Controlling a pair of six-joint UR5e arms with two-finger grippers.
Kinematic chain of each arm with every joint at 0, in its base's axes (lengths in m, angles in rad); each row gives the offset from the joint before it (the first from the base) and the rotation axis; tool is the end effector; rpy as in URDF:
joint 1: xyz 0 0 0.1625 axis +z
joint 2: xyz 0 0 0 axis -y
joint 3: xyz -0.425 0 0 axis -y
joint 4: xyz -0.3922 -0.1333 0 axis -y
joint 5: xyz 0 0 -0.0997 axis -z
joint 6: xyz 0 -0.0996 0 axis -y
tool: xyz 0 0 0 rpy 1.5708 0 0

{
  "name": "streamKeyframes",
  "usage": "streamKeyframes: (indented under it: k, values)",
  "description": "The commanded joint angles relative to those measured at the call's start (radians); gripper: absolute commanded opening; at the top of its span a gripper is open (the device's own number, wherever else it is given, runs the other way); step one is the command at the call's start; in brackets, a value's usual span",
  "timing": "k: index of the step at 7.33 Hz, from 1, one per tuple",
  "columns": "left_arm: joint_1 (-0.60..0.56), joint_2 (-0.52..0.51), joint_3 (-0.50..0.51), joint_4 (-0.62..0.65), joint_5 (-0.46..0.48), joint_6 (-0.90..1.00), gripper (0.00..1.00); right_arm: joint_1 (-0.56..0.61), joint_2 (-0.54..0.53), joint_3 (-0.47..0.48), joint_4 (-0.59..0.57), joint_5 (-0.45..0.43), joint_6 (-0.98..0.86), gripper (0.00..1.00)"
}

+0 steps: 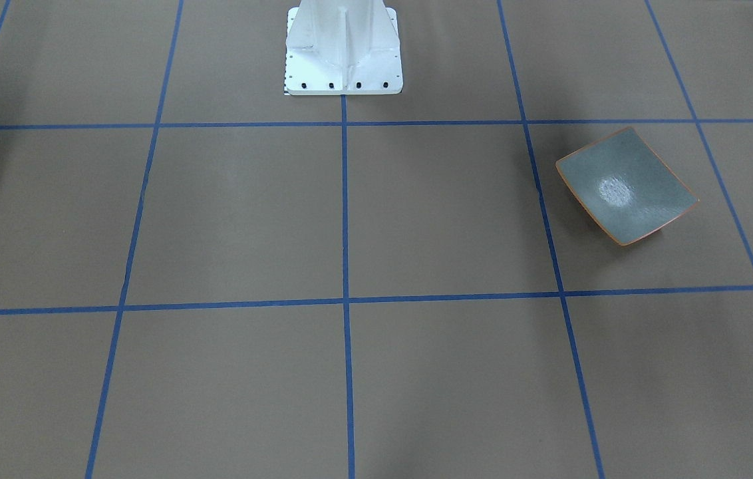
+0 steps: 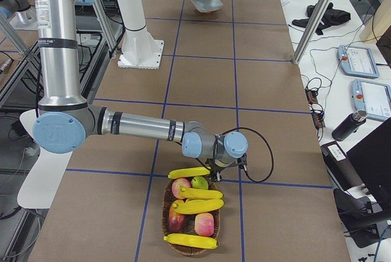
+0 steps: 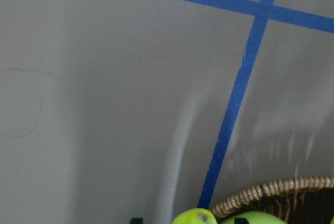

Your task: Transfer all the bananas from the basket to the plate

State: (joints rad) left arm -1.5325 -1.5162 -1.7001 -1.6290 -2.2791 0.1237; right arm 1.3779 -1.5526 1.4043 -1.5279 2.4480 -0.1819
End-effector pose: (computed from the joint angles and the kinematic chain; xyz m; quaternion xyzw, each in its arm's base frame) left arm -0.0502 -0.4790 0.6194 0.0770 0.3431 0.0987 0.9309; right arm -0.0379 -0.4899 0.7192 -0.0500 -0.4238 -0.1465 0.8924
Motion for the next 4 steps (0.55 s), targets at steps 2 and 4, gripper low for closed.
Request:
streamKeyframes:
  k: [2, 4]
  values:
    - [0.000, 0.001, 0.000, 0.000, 0.000, 0.001, 1.00, 0.000, 0.000, -0.001, 0.000, 0.002, -0.001, 0.60]
    - [0.000, 0.004, -0.001, 0.000, 0.000, 0.001, 1.00, 0.001, -0.001, -0.001, 0.000, 0.000, -0.001, 0.22]
